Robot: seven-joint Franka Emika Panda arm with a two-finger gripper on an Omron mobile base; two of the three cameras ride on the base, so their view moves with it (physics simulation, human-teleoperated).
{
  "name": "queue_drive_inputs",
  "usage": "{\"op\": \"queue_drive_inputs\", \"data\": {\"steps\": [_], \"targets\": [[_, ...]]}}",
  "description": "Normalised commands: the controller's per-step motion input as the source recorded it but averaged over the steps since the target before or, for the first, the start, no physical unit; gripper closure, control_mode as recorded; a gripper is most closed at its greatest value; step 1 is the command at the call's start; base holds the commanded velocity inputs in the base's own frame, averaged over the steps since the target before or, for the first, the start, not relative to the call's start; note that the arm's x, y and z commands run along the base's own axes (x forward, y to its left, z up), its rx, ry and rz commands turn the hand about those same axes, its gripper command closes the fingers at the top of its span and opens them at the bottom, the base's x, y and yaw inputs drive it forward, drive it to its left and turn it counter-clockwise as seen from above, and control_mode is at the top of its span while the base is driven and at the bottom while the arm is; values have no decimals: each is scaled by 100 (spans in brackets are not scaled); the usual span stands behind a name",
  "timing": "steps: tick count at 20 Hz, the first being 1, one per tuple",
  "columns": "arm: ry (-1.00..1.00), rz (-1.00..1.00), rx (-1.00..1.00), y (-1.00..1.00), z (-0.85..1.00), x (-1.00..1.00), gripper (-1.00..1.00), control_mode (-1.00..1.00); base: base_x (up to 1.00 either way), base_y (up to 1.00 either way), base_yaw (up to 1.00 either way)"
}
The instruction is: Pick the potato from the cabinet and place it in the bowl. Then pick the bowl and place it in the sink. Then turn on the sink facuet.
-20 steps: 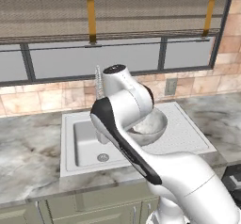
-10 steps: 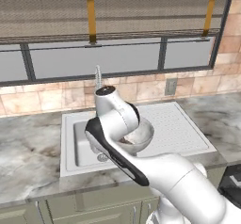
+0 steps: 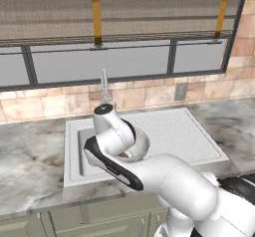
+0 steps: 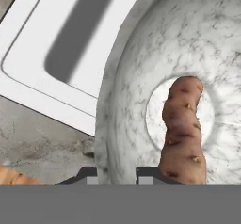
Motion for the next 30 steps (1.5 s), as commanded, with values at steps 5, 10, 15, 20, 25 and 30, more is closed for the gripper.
{"op": "queue_drive_inputs", "data": {"steps": [5, 10, 15, 20, 25, 30], "targets": [[0, 0, 0, 37, -36, 75, 100, -100, 0, 0, 0], [1, 0, 0, 30, -38, 55, 100, -100, 0, 0, 0], [3, -2, 0, 2, -33, 39, 100, -100, 0, 0, 0], [4, -2, 0, 0, -35, 32, 100, -100, 0, 0, 0], [5, -2, 0, 0, -31, 30, 100, -100, 0, 0, 0], [3, -2, 0, 0, -36, 31, 100, -100, 0, 0, 0]]}}
